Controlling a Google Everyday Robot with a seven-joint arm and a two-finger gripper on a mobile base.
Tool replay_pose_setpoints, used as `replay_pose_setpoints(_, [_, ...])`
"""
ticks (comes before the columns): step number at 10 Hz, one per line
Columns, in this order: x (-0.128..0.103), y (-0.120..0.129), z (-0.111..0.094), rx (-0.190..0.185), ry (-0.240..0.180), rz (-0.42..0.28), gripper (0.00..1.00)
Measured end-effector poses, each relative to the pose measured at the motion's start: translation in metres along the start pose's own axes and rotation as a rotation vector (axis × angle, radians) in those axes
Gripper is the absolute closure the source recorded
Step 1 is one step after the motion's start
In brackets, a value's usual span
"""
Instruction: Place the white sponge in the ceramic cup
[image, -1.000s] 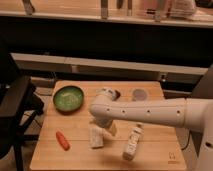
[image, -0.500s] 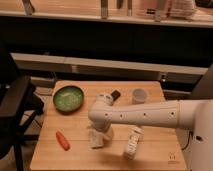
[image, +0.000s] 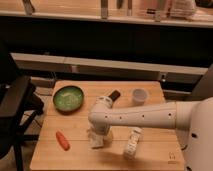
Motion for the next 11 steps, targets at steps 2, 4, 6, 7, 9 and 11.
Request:
replay_pose_setpoints(2, [-0.0019, -0.0036, 0.0, -0.008, -0.001, -0.004, 0.2])
replay_pose_setpoints(4, [-0.0024, -0.0042, 0.0019, -0.012, -0.005, -0.003, 0.2])
replay_pose_setpoints(6, [-0.0037, -0.0051, 0.0028, -0.016, -0.01, -0.003, 0.2])
replay_pose_setpoints(7, [-0.0037, -0.0053, 0.0022, -0.021, -0.013, -0.003, 0.2])
replay_pose_setpoints(9, [-0.0035, -0.0062, 0.0021, -0.026, -0.017, -0.006, 0.2])
replay_pose_setpoints(11, [-0.0036, -0.0064, 0.0025, -0.028, -0.021, -0.007, 0.2])
